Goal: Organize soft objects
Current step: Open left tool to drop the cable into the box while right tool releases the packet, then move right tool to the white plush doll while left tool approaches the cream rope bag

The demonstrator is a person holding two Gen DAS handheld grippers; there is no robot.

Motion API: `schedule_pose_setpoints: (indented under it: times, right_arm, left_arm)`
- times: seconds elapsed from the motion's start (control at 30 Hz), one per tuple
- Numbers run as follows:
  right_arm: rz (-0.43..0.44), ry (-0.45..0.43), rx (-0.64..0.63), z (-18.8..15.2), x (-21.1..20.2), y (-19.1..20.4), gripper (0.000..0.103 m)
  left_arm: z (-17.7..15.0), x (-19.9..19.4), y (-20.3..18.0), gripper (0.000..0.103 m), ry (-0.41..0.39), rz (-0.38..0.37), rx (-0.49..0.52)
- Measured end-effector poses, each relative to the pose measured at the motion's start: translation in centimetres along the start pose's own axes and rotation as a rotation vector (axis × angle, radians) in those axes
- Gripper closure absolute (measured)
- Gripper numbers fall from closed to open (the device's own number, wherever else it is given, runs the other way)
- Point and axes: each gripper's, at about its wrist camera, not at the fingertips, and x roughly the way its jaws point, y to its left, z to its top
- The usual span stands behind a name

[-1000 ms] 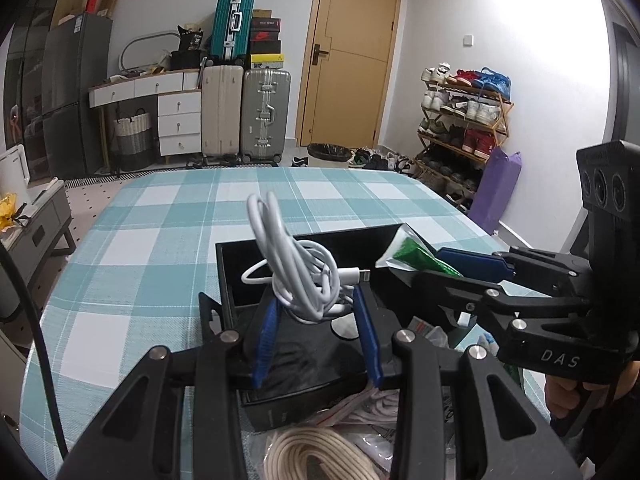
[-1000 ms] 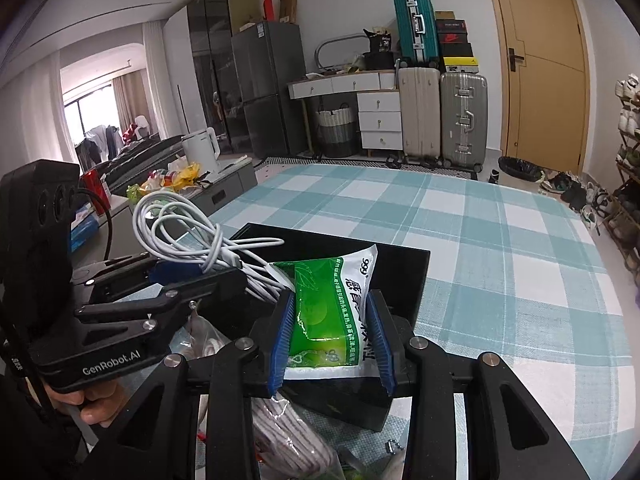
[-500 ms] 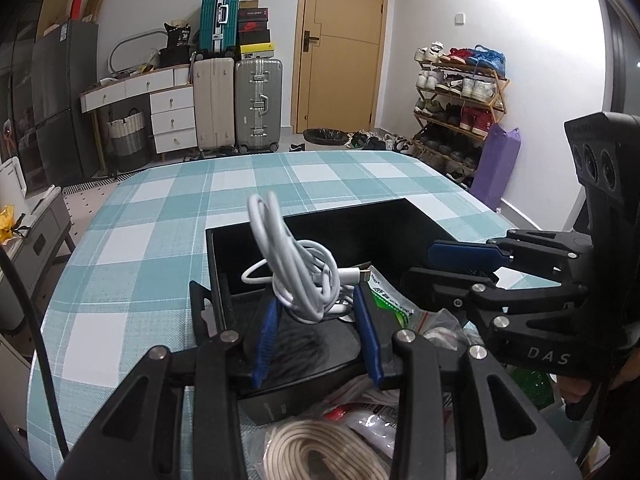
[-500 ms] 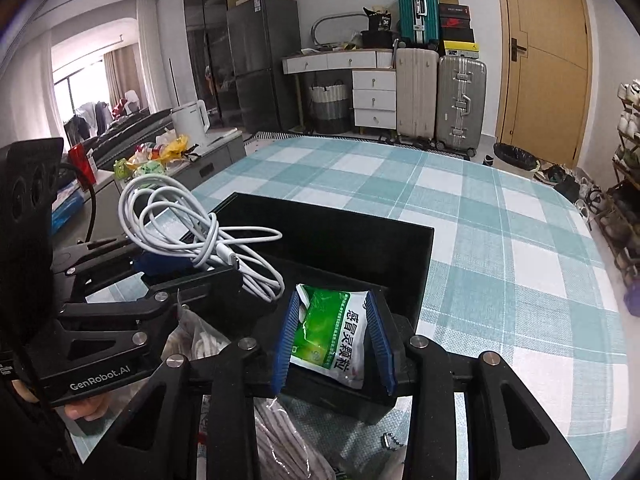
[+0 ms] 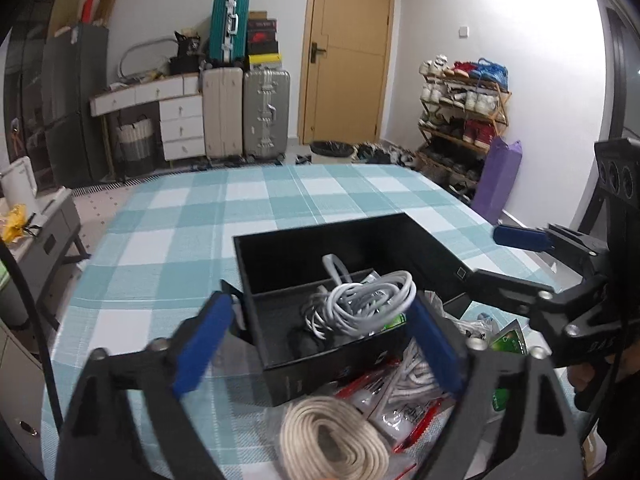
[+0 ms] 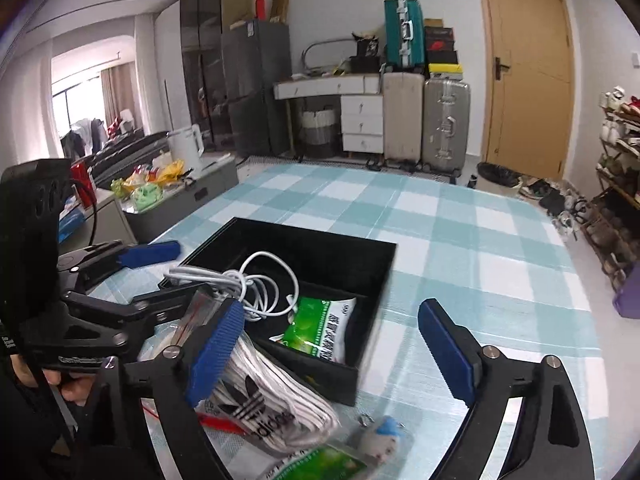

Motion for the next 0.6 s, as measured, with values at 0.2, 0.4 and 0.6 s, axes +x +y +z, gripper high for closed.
schedule_pose_setpoints:
  times: [0.2, 0.4, 0.6]
  right_arm:
    - [-0.027, -0.018, 0.018, -1.2, -2.1, -0.4, 0.001]
    - [-0.027, -0.008, 0.035, -2.5, -3.4, -0.3, 0.001]
    - [-0.033, 0.025, 0.031, -3.6, -3.9, 0.1, 0.001]
  left_arm:
    - [-0.5, -1.4, 0.7, 0.0, -0.019, 0.033, -0.006]
    - [-1.2, -2.0, 1.0, 0.0, -0.02, 0.028, -0.003]
    - [-2.0, -2.3, 0.5, 0.0, -0.004, 0.034, 0.016]
